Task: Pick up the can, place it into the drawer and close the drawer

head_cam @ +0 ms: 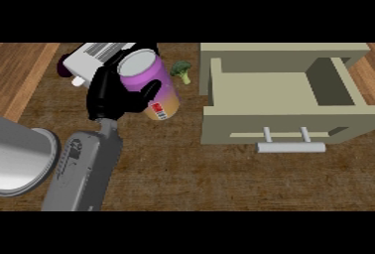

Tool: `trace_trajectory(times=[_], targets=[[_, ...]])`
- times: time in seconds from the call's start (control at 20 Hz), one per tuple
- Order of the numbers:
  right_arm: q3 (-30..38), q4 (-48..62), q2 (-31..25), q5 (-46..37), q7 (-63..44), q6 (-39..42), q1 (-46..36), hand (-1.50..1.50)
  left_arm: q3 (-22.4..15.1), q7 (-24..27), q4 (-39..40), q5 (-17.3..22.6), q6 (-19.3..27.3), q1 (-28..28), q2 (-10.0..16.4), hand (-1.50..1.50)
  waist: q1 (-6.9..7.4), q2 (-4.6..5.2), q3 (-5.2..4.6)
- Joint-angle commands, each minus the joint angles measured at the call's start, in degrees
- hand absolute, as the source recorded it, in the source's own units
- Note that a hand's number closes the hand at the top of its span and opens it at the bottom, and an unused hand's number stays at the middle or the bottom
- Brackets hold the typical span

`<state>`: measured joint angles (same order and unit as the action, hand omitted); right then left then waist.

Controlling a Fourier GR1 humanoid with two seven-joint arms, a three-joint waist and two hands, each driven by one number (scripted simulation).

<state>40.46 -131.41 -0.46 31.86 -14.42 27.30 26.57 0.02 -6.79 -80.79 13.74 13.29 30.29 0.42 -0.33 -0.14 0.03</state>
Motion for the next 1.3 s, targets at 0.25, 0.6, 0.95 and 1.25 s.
trace_trajectory(times=[0.25, 0.6, 0.95, 1.25], targets=[[1.57, -0.15, -1.53, 2.69, -2.89, -0.25, -0.65, -1.5, -2.1, -2.83, 6.35, -1.55, 7.75, 13.16, -0.42, 1.5, -0.53, 0.16, -0.02], [-0.88, -1.36, 0.1, -0.74, -2.79, -1.96, -2.69, -1.5, -9.09, -6.1, 9.04, -0.19, 17.44, 22.06, -0.42, 1.5, -0.55, 0.13, -0.01], [0.49, 2.28, -0.37, 0.06, -1.39, 1.59, -2.58, -1.5, -9.02, -5.96, 18.19, 1.91, 20.17, 32.64, -0.42, 1.5, -0.8, 0.15, 0.01], [0.05, -1.58, -0.68, 1.63, -1.66, -0.31, -1.06, -1.5, -10.16, 0.86, 30.93, 9.5, 20.64, 38.72, -0.42, 1.5, -1.73, 0.37, -0.01]])
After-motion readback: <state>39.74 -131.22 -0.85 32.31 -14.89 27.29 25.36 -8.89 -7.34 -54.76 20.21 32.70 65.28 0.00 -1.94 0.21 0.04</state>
